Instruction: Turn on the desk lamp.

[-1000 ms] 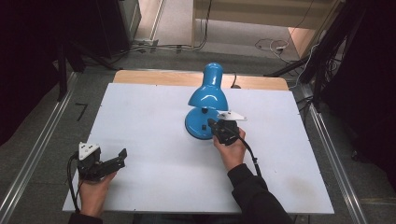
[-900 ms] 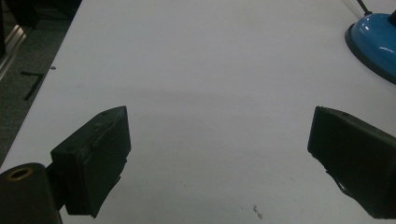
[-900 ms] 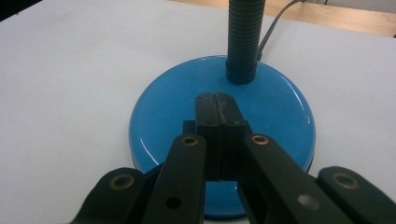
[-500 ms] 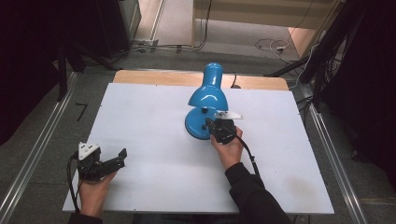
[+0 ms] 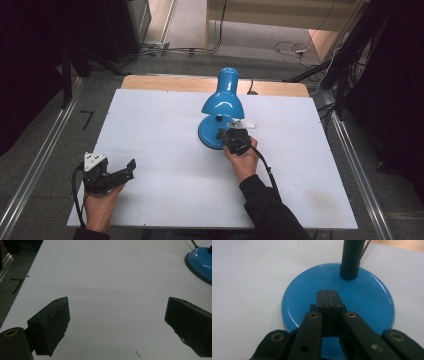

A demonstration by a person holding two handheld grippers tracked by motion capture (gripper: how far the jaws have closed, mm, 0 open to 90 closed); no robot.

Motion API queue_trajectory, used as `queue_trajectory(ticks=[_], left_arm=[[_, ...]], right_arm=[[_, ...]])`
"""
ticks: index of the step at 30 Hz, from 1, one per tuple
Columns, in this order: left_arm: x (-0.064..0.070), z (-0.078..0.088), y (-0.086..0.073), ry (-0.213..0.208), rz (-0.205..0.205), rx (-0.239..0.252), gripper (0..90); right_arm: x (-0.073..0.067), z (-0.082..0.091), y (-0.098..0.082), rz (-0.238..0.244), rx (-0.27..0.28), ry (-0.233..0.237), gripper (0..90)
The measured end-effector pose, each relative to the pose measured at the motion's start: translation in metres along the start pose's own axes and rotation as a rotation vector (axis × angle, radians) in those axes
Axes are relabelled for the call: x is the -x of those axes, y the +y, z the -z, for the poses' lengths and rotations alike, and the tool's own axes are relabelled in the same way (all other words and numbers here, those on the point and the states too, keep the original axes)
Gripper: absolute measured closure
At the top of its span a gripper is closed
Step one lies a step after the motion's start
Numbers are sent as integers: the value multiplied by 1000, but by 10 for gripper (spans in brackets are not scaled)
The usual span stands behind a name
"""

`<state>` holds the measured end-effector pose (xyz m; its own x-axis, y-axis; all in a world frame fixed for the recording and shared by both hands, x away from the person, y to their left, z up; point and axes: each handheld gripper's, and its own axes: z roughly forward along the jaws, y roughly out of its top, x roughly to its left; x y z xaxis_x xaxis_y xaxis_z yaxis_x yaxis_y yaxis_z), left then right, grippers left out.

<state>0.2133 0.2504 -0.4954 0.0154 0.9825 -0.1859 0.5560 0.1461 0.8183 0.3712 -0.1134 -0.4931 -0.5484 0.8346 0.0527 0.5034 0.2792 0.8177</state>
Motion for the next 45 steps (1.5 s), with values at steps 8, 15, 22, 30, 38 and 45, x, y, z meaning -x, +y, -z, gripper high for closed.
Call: queue_trajectory(ticks=[8, 15, 22, 30, 38, 45], left_arm=[[-1, 0, 0, -2, 1, 0, 64], [-1, 0, 0, -2, 1, 0, 64], [-1, 0, 0, -2, 2, -1, 65], [-1, 0, 0, -2, 0, -1, 65], [-1, 0, 0, -3, 1, 0, 65], [-1, 0, 0, -3, 2, 0, 65]], right_arm=[[-3, -2, -1, 7, -4, 3, 873], [-3, -2, -2, 13, -8, 3, 873], [-4, -2, -2, 15, -10, 3, 873], [-3, -2, -3, 8, -13, 0, 874], [-5, -1, -5, 29, -7, -11, 875], [-5, 0, -6, 32, -4, -22, 875]])
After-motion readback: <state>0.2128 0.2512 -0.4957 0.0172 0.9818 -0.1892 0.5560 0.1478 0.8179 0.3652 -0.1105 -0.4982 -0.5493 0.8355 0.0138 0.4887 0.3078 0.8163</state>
